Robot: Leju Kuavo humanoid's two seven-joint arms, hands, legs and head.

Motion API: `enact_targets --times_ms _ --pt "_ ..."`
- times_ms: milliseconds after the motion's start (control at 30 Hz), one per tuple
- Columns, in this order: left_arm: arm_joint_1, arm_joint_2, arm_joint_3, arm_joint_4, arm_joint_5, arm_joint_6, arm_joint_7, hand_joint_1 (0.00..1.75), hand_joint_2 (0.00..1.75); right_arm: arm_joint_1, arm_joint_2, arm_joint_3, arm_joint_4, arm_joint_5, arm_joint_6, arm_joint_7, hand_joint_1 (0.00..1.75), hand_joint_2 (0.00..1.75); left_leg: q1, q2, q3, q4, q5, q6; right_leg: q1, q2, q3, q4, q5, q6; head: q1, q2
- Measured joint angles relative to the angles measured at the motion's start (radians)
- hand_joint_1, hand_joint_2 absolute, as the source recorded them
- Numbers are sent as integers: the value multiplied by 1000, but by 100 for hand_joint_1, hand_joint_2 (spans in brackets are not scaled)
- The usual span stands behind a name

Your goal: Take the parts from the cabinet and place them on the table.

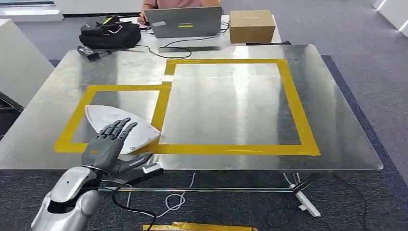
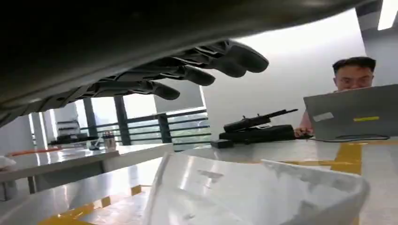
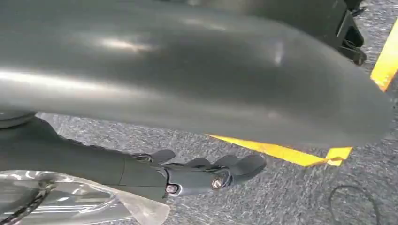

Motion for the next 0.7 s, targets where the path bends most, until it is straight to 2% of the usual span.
enact_targets --times_ms 33,67,100,133,167,200,233,267,300,400,433,467,500,533,567,600,633,667,700 --pt "2 0 3 0 0 0 0 0 0 0 0 -1 0 1 0 0 0 0 0 0 -26 79 -42 -2 2 -3 -10 1 7 -2 1 0" --pt "6 1 6 0 0 0 0 0 0 0 0 -2 0 2 0 0 0 0 0 0 -43 141 -71 -2 4 -5 -21 1 14 -3 1 0" --pt "10 2 8 0 0 0 0 0 0 0 0 -3 1 3 0 -1 0 0 0 0 -40 159 -76 -1 6 -7 -32 1 22 -3 0 0" --pt "12 3 9 0 0 0 0 0 0 -1 0 -5 1 4 0 -2 0 0 0 0 -14 131 -59 3 8 -8 -42 2 30 -2 1 0" --pt "12 3 10 0 0 0 0 0 0 -2 0 -7 2 4 0 -3 0 0 -1 0 35 58 -26 8 11 -9 -51 2 38 -1 0 0" --pt "11 3 12 0 0 0 0 0 0 -3 0 -8 2 4 0 -3 0 0 -3 0 100 -41 10 15 12 -9 -58 2 45 1 1 0" --pt "10 3 14 0 0 1 0 0 0 -5 0 -8 2 4 0 -3 0 0 -6 2 166 -136 32 25 12 -9 -62 2 54 5 0 0" --pt "8 3 16 0 2 1 0 0 0 -5 0 -10 2 5 0 -3 0 0 -12 5 189 -188 20 30 18 -9 -67 4 60 11 0 0" --pt "9 3 16 0 3 2 0 0 0 -6 0 -10 2 6 0 -4 0 0 -13 6 180 -181 31 29 17 -10 -70 4 68 17 3 0" --pt "18 4 23 0 3 2 -1 0 0 -6 0 -12 2 10 2 -5 0 0 -18 6 169 -180 52 45 12 -12 -70 -6 93 35 0 0" --pt "15 5 25 0 3 2 -1 0 0 -6 0 -14 2 11 2 -6 0 0 -11 12 160 -187 69 52 8 -7 -77 4 73 39 0 0" --pt "14 5 26 0 3 2 -1 0 0 -5 0 -15 3 13 2 -6 0 0 -11 12 146 -187 79 61 9 -5 -100 37 15 43 6 0" --pt "15 6 27 0 3 2 -1 0 0 -6 0 -15 3 13 2 -6 0 0 -12 12 134 -186 88 65 8 -4 -117 95 -45 47 8 0" --pt "18 6 28 1 3 2 -2 0 0 -8 0 -18 3 14 2 -6 0 0 -13 13 117 -185 101 65 8 -4 -140 190 -109 50 8 0" --pt "18 6 30 2 3 3 -2 0 0 -8 0 -19 3 14 2 -6 0 0 -14 13 100 -184 113 65 8 -4 -155 265 -144 54 8 0" --pt "19 6 31 2 3 2 -2 0 0 -8 0 -19 3 15 2 -6 0 0 -14 13 86 -182 123 65 8 -4 -155 303 -145 55 9 0" --pt "20 6 32 3 3 2 -2 0 0 -8 0 -19 3 16 2 -6 0 0 -15 13 68 -180 135 63 8 -4 -134 307 -117 55 8 0" --pt "21 7 33 4 3 2 -2 0 0 -8 0 -20 3 18 2 -6 0 0 -14 13 54 -177 143 60 8 -4 -97 272 -81 55 9 0" --pt "22 7 34 4 3 2 -2 0 0 -9 0 -21 3 19 2 -6 0 0 -14 13 42 -175 151 57 8 -4 -38 198 -48 53 8 0"
